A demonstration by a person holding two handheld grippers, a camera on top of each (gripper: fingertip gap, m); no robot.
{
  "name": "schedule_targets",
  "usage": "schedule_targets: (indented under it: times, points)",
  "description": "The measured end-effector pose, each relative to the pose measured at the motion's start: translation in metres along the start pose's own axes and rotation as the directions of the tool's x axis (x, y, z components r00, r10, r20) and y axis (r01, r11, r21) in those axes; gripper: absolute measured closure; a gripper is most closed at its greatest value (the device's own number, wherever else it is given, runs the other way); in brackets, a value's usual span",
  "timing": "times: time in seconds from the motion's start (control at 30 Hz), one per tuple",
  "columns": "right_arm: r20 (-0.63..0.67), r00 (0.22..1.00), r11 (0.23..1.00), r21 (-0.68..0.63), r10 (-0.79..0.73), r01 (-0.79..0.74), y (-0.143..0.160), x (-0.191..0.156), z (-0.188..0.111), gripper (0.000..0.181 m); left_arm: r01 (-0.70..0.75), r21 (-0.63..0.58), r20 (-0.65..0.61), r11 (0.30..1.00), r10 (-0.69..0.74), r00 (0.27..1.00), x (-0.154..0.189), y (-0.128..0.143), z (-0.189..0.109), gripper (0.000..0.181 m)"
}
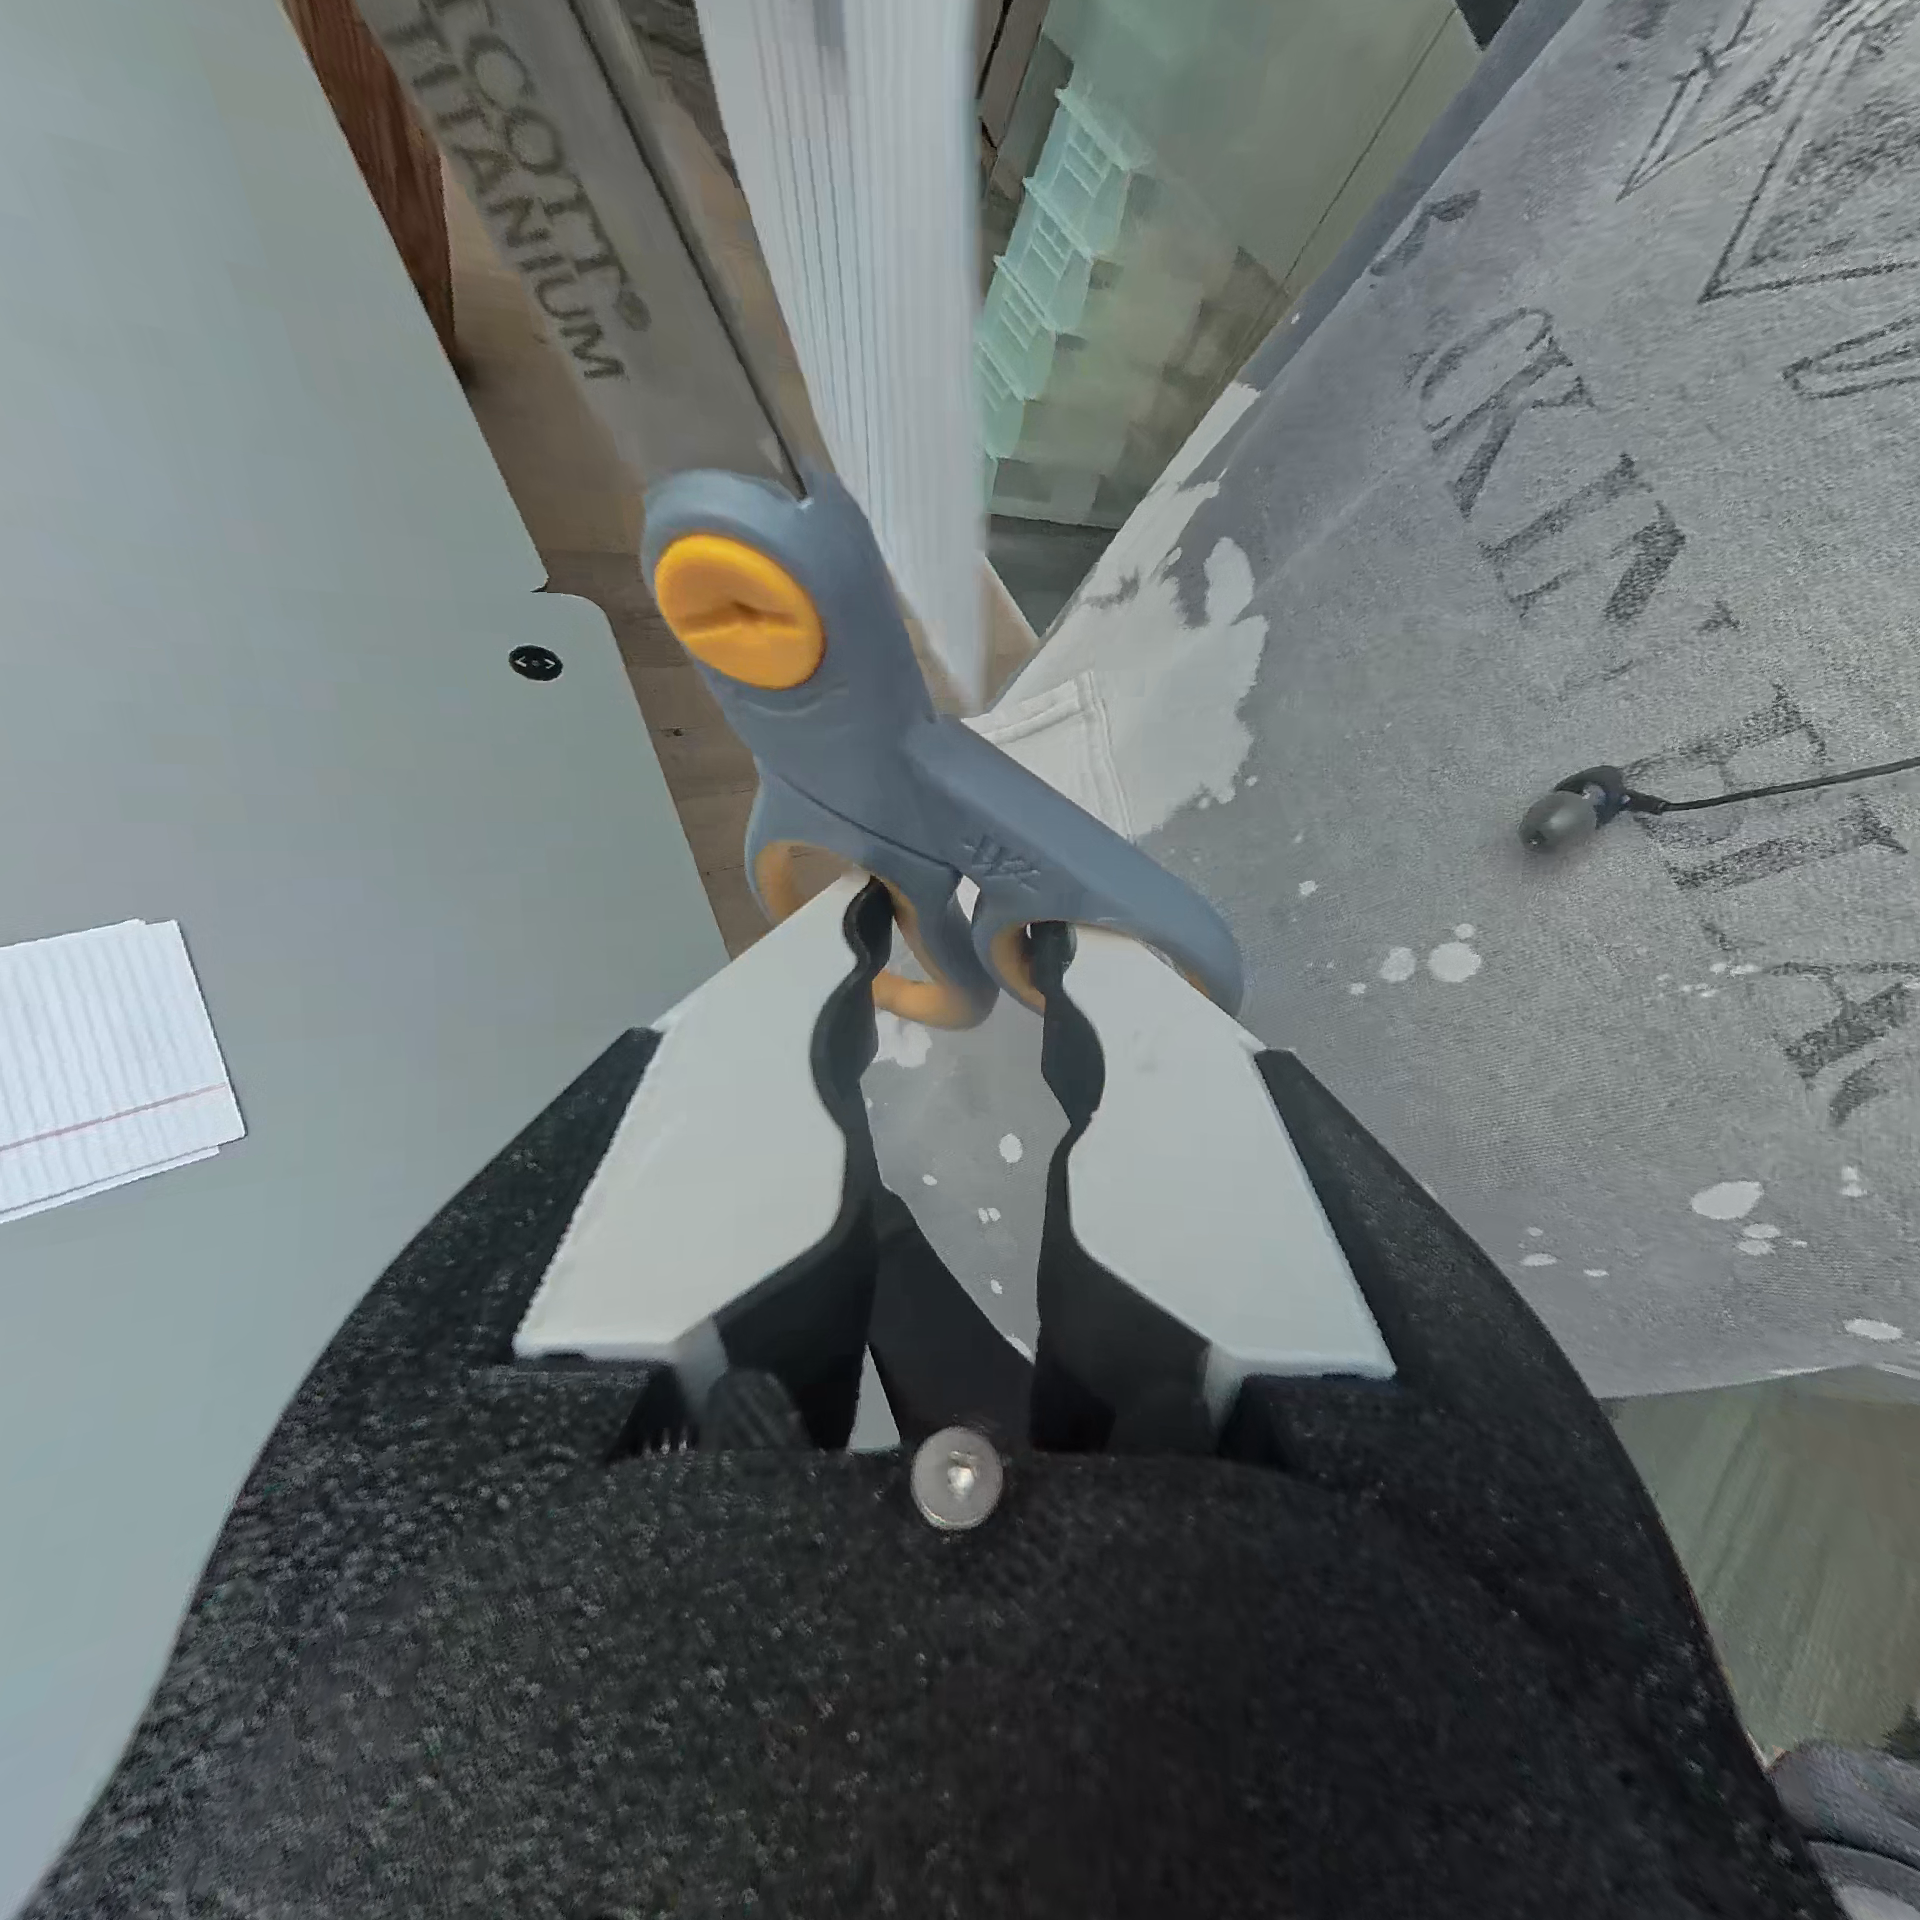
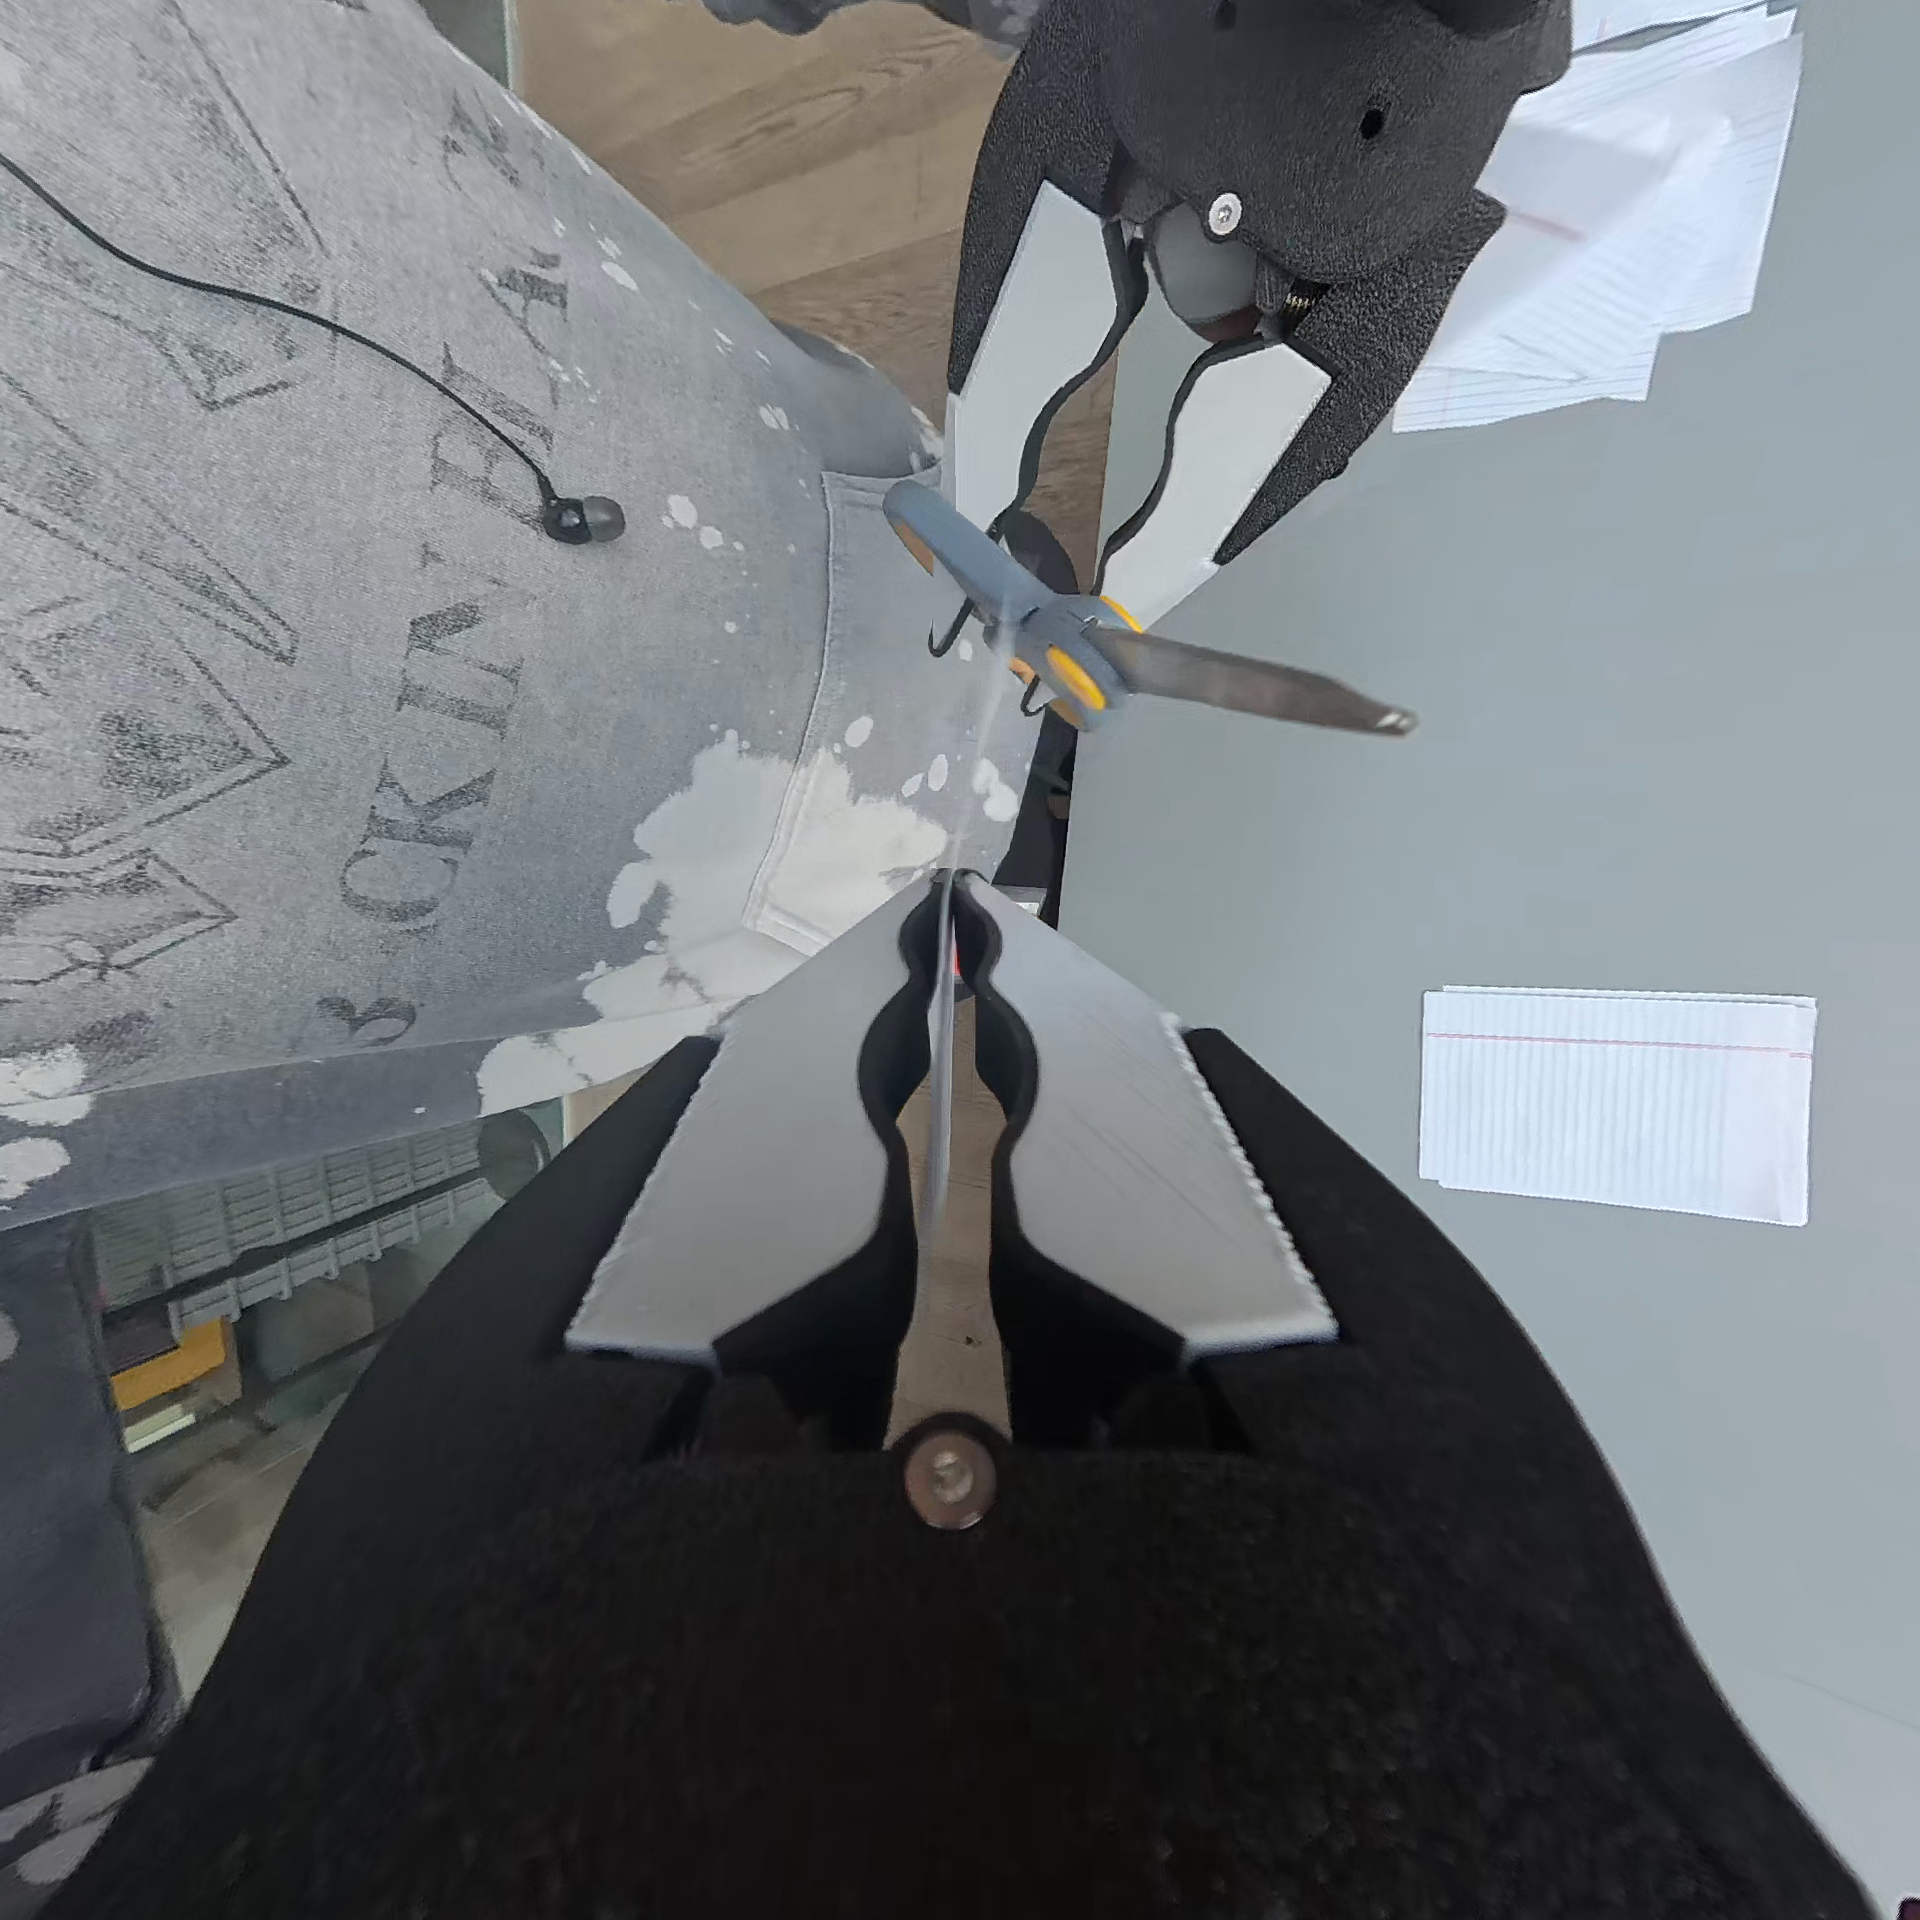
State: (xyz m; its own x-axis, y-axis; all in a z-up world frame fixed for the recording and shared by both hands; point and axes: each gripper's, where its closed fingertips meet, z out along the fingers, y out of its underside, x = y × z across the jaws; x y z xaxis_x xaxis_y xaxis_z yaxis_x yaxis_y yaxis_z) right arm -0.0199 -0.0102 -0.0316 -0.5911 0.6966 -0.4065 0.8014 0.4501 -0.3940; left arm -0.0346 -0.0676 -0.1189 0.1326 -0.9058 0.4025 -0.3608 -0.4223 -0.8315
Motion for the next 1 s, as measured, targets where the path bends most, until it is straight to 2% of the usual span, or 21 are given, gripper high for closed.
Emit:
schedule_targets:
  times: [0.17, 0.4, 0.63, 0.8, 1.0]
  points:
    - [-0.03, 0.998, 0.998, 0.051, 0.049, -0.047, 0.002, 0.03, 0.001, 0.181, 0.129, 0.13, 0.12, 0.983, -0.145, 0.982, -0.028, 0.031, -0.017, 0.155]
    - [0.001, 0.996, 0.99, 0.109, 0.091, -0.091, -0.001, 0.071, 0.012, 0.181, 0.228, 0.315, 0.35, 0.922, -0.335, 0.875, -0.047, 0.08, -0.064, 0.155]
    - [0.05, 0.996, 0.99, 0.115, 0.075, -0.081, -0.016, 0.099, 0.022, 0.181, 0.224, 0.412, 0.48, 0.883, -0.419, 0.77, -0.05, 0.106, -0.093, 0.155]
    - [0.092, 0.993, 0.986, 0.141, 0.078, -0.09, -0.03, 0.12, 0.03, 0.181, 0.172, 0.494, 0.566, 0.852, -0.466, 0.68, -0.054, 0.111, -0.115, 0.155]
    - [0.179, 0.98, 0.98, 0.158, 0.09, -0.119, -0.046, 0.152, 0.065, 0.181, 0.083, 0.601, 0.627, 0.795, -0.534, 0.567, -0.04, 0.114, -0.139, 0.155]
